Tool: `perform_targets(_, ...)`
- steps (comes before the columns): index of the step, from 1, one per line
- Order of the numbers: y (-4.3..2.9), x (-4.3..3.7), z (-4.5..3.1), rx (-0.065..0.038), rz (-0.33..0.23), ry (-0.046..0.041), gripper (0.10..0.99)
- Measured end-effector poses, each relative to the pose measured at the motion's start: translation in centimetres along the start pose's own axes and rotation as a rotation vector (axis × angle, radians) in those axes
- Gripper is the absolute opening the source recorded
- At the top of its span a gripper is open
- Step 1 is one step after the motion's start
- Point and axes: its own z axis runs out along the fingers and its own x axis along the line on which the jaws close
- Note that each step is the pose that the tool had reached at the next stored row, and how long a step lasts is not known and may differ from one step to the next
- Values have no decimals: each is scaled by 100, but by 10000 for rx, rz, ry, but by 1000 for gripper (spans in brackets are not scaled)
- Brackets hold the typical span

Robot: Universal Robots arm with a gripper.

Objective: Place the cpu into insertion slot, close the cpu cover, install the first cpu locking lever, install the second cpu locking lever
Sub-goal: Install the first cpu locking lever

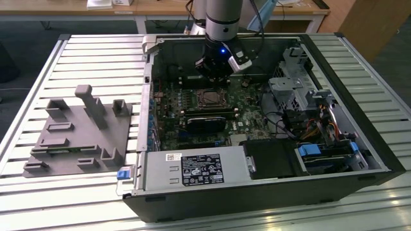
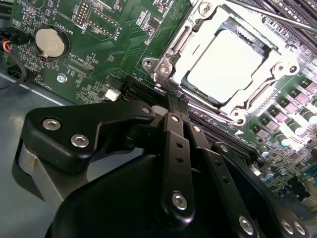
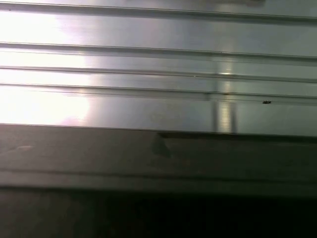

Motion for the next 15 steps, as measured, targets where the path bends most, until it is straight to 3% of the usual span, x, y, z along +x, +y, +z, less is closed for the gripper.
perform_targets(4, 1, -1, -6, 24, -1, -3, 106)
perform_targets(11, 1, -2, 21, 278, -3, 7, 106)
perform_targets(15, 5, -4, 41, 329, -4, 9, 106)
